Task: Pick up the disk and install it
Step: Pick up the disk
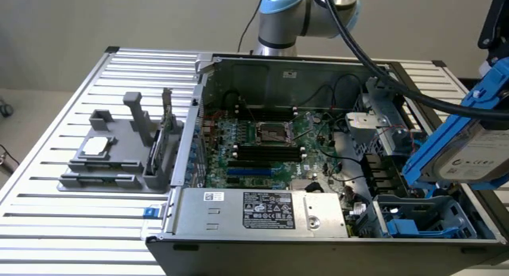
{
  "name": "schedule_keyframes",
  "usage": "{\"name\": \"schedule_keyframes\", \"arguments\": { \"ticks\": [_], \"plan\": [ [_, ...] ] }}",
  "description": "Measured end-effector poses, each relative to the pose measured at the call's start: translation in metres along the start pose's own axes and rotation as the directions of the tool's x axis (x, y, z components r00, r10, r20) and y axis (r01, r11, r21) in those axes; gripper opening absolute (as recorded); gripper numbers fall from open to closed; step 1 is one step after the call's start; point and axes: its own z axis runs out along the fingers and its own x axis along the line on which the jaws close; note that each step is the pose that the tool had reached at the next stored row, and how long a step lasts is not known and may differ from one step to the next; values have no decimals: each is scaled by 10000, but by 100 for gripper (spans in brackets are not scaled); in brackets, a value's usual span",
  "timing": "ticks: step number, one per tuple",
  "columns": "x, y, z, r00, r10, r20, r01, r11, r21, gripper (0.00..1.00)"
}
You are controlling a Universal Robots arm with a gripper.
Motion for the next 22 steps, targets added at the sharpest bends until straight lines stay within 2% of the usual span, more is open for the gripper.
{"name": "schedule_keyframes", "arguments": {
  "ticks": [4, 22],
  "plan": [
    [43, -4, 72, 10000, 0, 0, 0, 10000, 0, 33],
    [46, -20, 399, 10000, 0, -2, 0, 10000, 6, 33]
  ]
}}
